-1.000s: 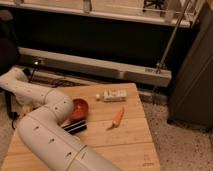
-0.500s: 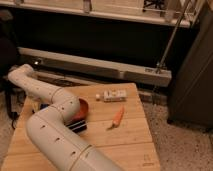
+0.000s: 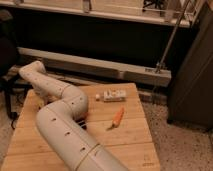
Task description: Wipe the white sponge on the table
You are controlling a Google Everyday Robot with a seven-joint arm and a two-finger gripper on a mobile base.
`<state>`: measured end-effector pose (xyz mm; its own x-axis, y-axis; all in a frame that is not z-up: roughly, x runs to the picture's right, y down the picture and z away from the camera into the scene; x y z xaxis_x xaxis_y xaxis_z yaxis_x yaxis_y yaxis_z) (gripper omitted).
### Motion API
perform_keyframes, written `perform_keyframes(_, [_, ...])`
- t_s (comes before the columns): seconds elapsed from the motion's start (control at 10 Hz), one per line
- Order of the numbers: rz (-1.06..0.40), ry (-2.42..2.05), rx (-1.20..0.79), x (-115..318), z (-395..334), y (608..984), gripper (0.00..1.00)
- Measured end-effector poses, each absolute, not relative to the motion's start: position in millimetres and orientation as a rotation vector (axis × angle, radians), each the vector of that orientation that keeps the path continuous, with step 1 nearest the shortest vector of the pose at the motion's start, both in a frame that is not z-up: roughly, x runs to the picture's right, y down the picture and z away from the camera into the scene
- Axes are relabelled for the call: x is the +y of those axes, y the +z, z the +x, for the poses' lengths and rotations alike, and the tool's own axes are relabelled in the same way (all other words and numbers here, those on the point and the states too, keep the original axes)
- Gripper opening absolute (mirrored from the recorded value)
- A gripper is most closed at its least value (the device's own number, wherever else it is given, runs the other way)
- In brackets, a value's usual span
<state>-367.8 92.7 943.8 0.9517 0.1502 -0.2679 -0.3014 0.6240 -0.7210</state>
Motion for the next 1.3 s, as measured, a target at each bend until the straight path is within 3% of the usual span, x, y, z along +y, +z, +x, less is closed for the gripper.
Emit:
perform_keyframes(0.4, [-0.901,0.254,0.17,104,-348,926,0.28])
perform_keyframes(1.3, [-0.943,0.156,0.153,179,-325,839,0.28])
